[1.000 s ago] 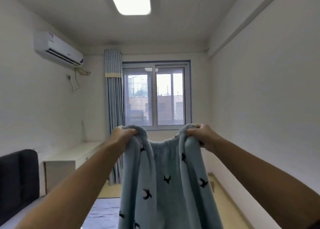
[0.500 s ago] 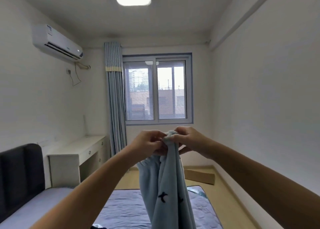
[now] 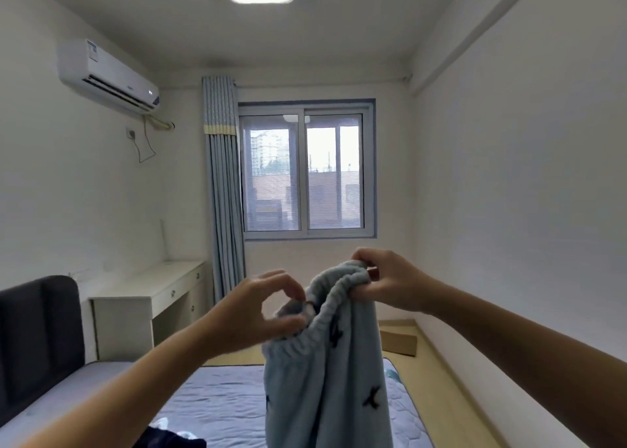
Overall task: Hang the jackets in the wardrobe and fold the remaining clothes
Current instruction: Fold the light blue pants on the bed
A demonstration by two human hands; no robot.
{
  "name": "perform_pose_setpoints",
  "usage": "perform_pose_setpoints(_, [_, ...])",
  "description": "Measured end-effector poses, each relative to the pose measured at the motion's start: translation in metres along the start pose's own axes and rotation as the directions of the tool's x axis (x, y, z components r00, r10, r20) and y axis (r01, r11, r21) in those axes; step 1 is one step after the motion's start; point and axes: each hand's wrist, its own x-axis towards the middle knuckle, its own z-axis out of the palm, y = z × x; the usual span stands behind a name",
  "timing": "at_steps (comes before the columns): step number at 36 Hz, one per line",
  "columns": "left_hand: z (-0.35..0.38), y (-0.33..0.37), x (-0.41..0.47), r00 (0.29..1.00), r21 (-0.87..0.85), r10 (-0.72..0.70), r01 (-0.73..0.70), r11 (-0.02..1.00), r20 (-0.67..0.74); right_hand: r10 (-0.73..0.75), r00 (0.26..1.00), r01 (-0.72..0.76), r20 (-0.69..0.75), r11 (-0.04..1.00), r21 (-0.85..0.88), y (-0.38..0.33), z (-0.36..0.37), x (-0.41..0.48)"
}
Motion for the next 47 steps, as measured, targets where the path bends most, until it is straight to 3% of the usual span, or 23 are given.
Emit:
perform_pose_setpoints(4, [0.014, -0.007, -0.02, 0.996, 0.186, 0.082, -0.089, 0.978, 0.045, 0.013, 0.999, -0.007, -0.053, 0.995, 0.102, -0.002, -0.01, 0.0])
perform_pose_setpoints(7, [0.021, -0.014, -0.023, 0.993, 0.366, 0.12, -0.118, 0.923, 0.018, 0.003, 0.998, 0.008, -0.067, 0.985, 0.173, -0.005, -0.011, 0.004])
perform_pose_setpoints(9, [0.025, -0.018, -0.024, 0.992, 0.4, 0.124, -0.104, 0.911, -0.023, -0.001, 0.998, 0.016, -0.069, 0.975, 0.22, -0.005, -0.012, 0.005])
perform_pose_setpoints(13, [0.041, -0.024, -0.029, 0.977, 0.283, 0.105, -0.049, 0.958, -0.186, 0.017, 0.996, 0.009, -0.086, 0.955, 0.297, -0.002, -0.016, 0.006])
perform_pose_setpoints(15, [0.05, -0.023, -0.031, 0.951, 0.159, 0.089, -0.043, 0.986, -0.297, 0.013, 0.993, 0.029, -0.121, 0.939, 0.342, 0.0, -0.018, 0.005])
perform_pose_setpoints(18, [0.063, -0.02, -0.03, 0.909, 0.105, 0.095, -0.057, 0.993, -0.405, 0.0, 0.984, 0.074, -0.177, 0.906, 0.416, 0.002, -0.019, 0.004])
perform_pose_setpoints(28, [0.091, 0.002, -0.002, 0.903, 0.029, 0.078, -0.072, 0.997, -0.422, 0.018, 0.975, 0.106, -0.224, 0.842, 0.53, 0.009, -0.019, 0.008])
perform_pose_setpoints(32, [0.087, -0.004, 0.009, 0.915, -0.042, 0.0, -0.018, 0.999, -0.405, 0.032, 0.974, 0.095, -0.224, 0.843, 0.53, 0.013, -0.025, 0.005])
perform_pose_setpoints(36, [0.056, -0.027, 0.01, 0.976, 0.116, 0.032, -0.007, 0.993, -0.214, -0.006, 0.989, 0.058, -0.15, 0.936, 0.346, 0.017, -0.041, -0.007])
perform_pose_setpoints(40, [0.021, -0.039, 0.013, 0.985, 0.316, 0.148, -0.17, 0.933, 0.093, -0.078, 0.997, 0.078, 0.009, 0.995, 0.055, 0.015, -0.041, -0.016])
perform_pose_setpoints(43, [0.001, -0.038, 0.019, 0.957, 0.421, 0.176, -0.262, 0.868, 0.232, -0.109, 0.979, 0.134, 0.17, 0.981, -0.14, 0.012, -0.035, -0.023])
perform_pose_setpoints(47, [-0.013, -0.035, 0.024, 0.921, 0.472, 0.226, -0.361, 0.804, 0.319, -0.119, 0.937, 0.258, 0.329, 0.87, -0.42, 0.012, -0.033, -0.024])
